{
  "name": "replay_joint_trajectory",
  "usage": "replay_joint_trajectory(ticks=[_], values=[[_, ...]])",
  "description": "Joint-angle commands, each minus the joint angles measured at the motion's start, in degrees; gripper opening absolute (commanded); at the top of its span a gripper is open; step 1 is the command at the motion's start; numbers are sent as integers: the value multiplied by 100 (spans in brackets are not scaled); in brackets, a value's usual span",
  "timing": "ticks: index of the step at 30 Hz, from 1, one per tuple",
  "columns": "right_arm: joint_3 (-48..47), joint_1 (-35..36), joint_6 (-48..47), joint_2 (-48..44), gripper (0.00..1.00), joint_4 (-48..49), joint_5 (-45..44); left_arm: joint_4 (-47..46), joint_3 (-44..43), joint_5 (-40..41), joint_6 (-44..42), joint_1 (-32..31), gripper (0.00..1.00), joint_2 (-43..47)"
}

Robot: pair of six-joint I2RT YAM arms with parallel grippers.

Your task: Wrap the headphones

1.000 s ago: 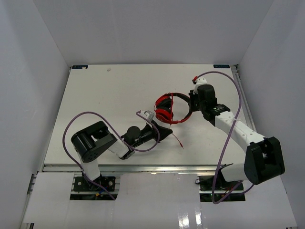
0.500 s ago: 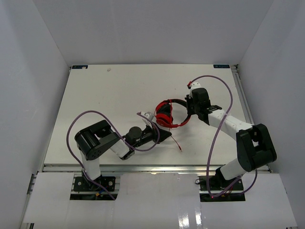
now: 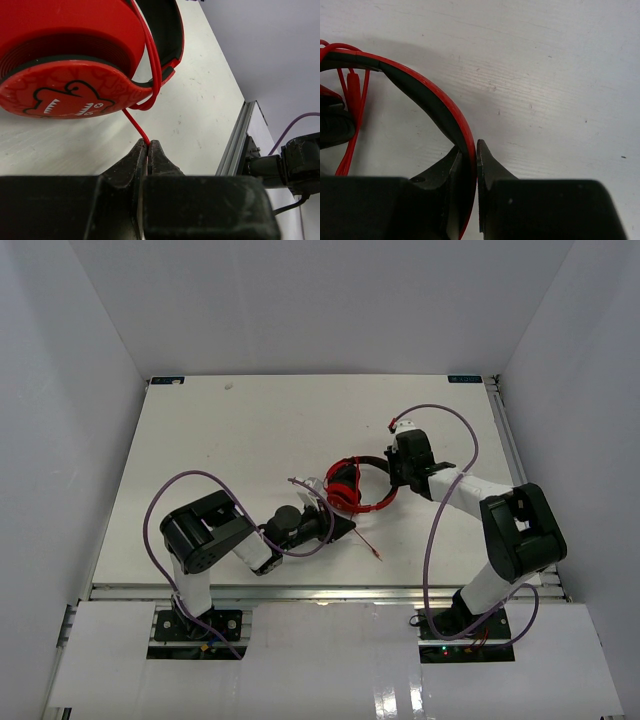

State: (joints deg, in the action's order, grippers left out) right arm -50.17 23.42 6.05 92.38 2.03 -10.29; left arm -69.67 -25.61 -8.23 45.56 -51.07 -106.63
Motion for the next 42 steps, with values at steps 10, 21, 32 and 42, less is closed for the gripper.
replay_joint_trajectory(ticks=[10, 21, 32, 42], values=[[-155, -31, 390, 517, 8, 845, -102, 931, 358, -42, 238, 9, 59, 682], [39, -31, 40, 173, 38, 939, 205, 3532, 88, 464, -550, -242, 64, 2259], [426, -171, -1440, -1229, 97, 622, 1124, 6075, -124, 1790, -1414, -316, 67, 5036], [657, 456, -6236, -1809, 80, -3116, 5486, 7506, 31, 2215, -1732, -290, 72, 6667]])
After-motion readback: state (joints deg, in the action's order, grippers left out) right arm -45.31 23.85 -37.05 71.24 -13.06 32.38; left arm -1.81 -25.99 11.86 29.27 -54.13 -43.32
